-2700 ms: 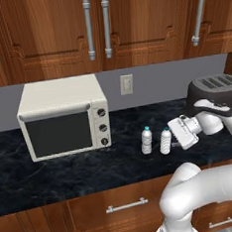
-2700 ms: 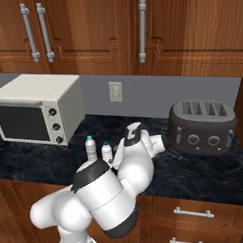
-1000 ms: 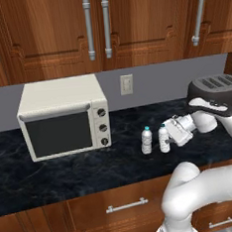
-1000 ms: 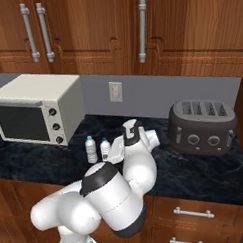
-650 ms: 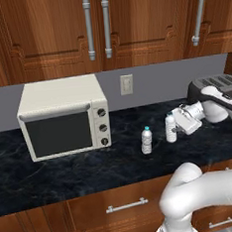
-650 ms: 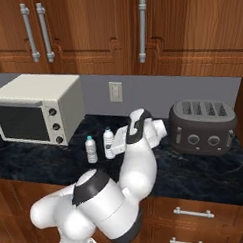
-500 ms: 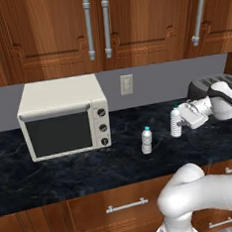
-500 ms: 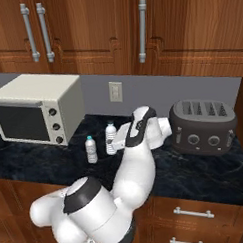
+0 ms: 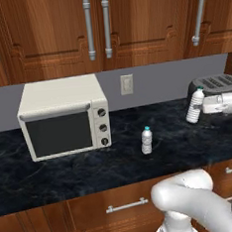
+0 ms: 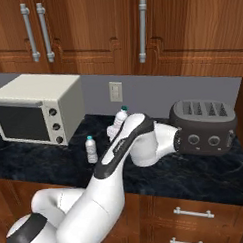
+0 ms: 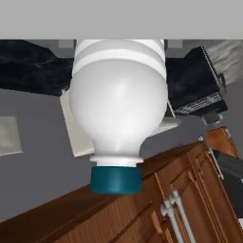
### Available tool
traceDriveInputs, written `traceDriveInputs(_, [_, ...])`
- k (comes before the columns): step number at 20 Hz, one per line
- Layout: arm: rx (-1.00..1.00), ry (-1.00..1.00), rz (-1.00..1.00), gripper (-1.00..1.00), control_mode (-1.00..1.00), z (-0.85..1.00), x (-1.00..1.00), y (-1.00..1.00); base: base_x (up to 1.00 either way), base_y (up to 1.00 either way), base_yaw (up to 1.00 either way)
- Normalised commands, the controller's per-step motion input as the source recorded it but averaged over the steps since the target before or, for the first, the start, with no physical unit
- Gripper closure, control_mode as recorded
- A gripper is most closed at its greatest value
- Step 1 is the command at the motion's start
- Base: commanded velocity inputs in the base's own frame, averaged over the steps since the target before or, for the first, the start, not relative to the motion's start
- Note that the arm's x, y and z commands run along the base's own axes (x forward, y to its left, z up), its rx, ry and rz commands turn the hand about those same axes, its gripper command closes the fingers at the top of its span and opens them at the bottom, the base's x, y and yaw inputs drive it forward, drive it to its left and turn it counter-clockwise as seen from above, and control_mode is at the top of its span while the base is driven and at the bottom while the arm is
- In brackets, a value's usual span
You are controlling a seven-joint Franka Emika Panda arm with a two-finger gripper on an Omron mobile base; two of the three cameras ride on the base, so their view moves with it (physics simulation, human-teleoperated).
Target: Take the bottled waters from the counter and place them in the freezer to freeze. Close the freezer door after placing the bottles.
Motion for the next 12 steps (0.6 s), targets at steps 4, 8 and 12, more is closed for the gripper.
traceDriveInputs(4, [-0.08, 0.09, -0.71, 1.00, -1.00, 0.50, -0.09, 0.00, 0.00, 0.00, 0.00])
traceDriveInputs(8, [-0.18, 0.14, -0.73, 1.00, -1.00, 0.00, -0.09, 0.00, 0.00, 0.00, 0.00])
traceDriveInputs(12, [-0.24, 0.26, -0.66, 1.00, -1.00, -0.20, -0.09, 0.03, 0.00, 0.00, 0.00])
